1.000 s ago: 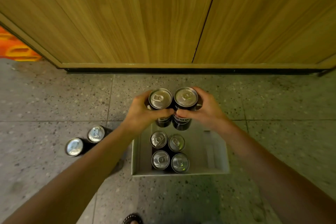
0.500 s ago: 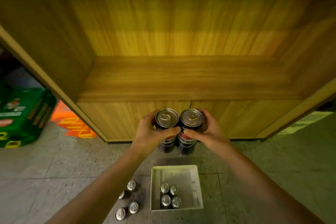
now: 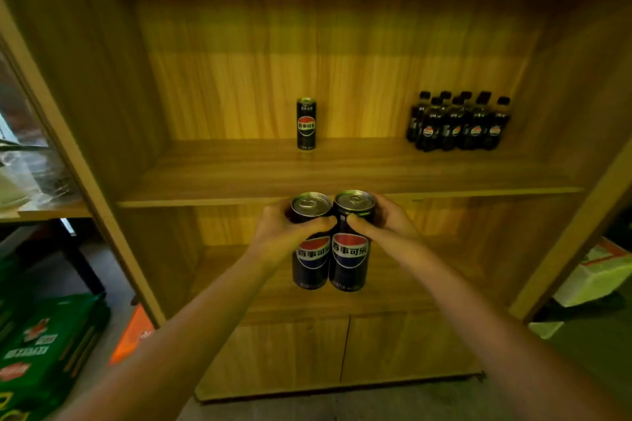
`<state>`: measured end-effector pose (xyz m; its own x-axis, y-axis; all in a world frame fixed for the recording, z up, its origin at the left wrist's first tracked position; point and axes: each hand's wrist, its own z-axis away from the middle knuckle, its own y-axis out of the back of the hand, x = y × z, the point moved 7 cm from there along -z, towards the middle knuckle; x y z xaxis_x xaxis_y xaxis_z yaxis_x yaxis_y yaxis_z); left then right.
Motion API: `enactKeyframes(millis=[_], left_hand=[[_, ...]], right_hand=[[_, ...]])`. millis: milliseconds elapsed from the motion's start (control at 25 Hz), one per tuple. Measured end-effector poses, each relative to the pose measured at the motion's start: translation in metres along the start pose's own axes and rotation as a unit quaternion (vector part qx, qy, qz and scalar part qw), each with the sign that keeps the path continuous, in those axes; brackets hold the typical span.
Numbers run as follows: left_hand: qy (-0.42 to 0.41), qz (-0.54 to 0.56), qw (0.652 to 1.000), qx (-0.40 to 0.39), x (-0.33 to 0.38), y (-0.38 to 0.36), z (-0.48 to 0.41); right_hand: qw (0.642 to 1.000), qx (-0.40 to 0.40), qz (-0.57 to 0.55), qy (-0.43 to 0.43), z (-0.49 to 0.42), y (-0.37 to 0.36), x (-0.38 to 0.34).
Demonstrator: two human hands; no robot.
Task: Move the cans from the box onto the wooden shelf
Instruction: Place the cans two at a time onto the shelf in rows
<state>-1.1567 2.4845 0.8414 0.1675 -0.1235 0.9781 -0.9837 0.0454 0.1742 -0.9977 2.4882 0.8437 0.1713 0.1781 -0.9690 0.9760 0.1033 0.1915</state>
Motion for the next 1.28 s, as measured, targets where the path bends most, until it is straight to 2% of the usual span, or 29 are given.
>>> enactKeyframes(millis=[280, 600, 840, 1280], left_hand=[[-0.016, 0.006, 0.999, 0.051, 0.053, 0.011, -0.059], [0.011, -0.025, 0.993, 0.116, 0.032, 0.003, -0.172], [0.025, -0.002, 0.995, 0.092, 0.006, -0.007, -0.220], [0.051, 0.011, 0.997, 0.065, -0.024, -0.003, -0.269]], right_hand=[[1.000, -0.005, 0.001, 0.022, -0.063, 0.018, -0.048], [0.998, -0.052, -0.007, 0.034, -0.179, 0.041, -0.019], [0.997, -0.072, 0.002, 0.005, -0.233, 0.043, 0.021], [0.996, -0.088, -0.017, 0.015, -0.281, 0.038, 0.052]])
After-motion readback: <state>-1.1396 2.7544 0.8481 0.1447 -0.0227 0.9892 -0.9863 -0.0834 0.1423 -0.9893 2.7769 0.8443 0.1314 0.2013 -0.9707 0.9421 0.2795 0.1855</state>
